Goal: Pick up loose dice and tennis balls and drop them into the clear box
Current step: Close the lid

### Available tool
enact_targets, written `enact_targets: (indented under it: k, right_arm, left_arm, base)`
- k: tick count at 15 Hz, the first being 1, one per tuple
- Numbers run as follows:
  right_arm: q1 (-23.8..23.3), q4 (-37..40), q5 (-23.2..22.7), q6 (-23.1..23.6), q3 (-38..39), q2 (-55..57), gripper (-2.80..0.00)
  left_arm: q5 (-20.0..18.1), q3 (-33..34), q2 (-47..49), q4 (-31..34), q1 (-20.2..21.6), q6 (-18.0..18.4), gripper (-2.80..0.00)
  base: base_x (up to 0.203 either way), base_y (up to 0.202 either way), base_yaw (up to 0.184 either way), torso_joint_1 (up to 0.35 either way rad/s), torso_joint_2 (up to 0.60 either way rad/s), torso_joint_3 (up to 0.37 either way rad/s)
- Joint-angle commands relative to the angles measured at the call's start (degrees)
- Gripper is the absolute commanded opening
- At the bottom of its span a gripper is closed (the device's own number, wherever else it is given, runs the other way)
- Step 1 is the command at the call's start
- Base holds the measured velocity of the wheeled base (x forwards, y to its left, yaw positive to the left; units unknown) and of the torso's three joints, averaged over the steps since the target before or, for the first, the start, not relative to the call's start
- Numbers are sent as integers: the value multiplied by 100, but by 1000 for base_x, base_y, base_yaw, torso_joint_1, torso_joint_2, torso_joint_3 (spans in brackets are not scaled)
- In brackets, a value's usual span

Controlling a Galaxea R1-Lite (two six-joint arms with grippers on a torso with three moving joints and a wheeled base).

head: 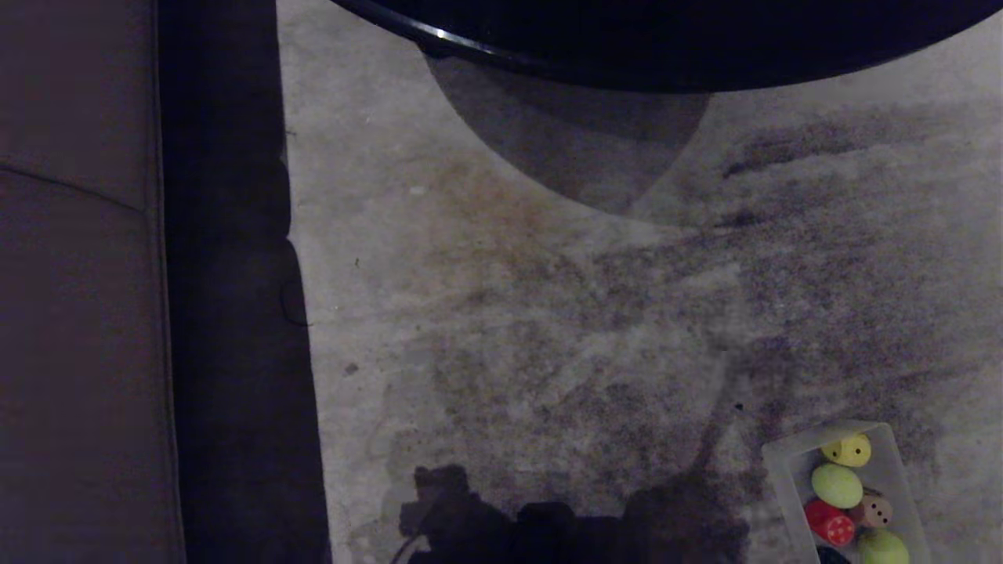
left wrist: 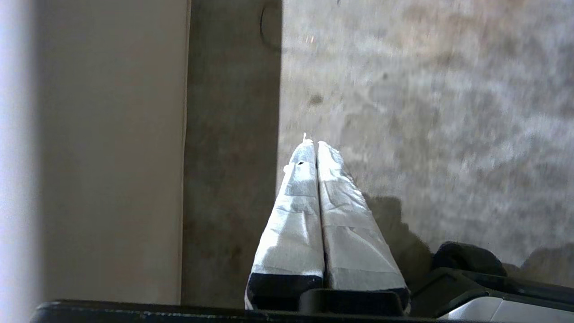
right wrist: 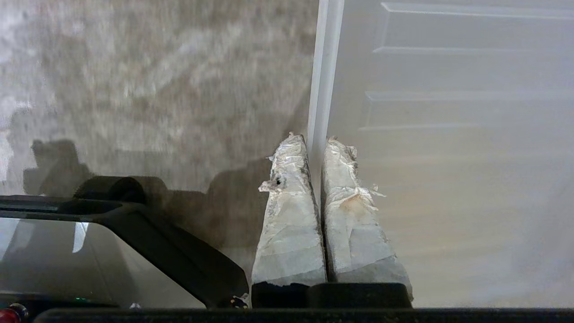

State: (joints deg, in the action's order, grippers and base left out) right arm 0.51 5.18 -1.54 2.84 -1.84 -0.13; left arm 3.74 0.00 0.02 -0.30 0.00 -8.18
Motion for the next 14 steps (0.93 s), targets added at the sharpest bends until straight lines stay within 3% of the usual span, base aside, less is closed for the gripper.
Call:
enact_targets:
  k: [1,4,14]
  right_arm:
    - [2,1,-5,6,0,5,-280]
    - [0,1,-5,15,0,5,-280]
    - [-1,1,-5,6,0,5,-280]
  left_arm:
    - [4,0,2,-5,0,-8,-280]
    - [4,0,-1,-5,0,-8,-280]
    - [4,0,6,-5,0,-8,-280]
  base:
    - [-186,0,-1,2,2,2]
    - [-154,0,0,1,1,1]
    - [0,0,0,0,0,0]
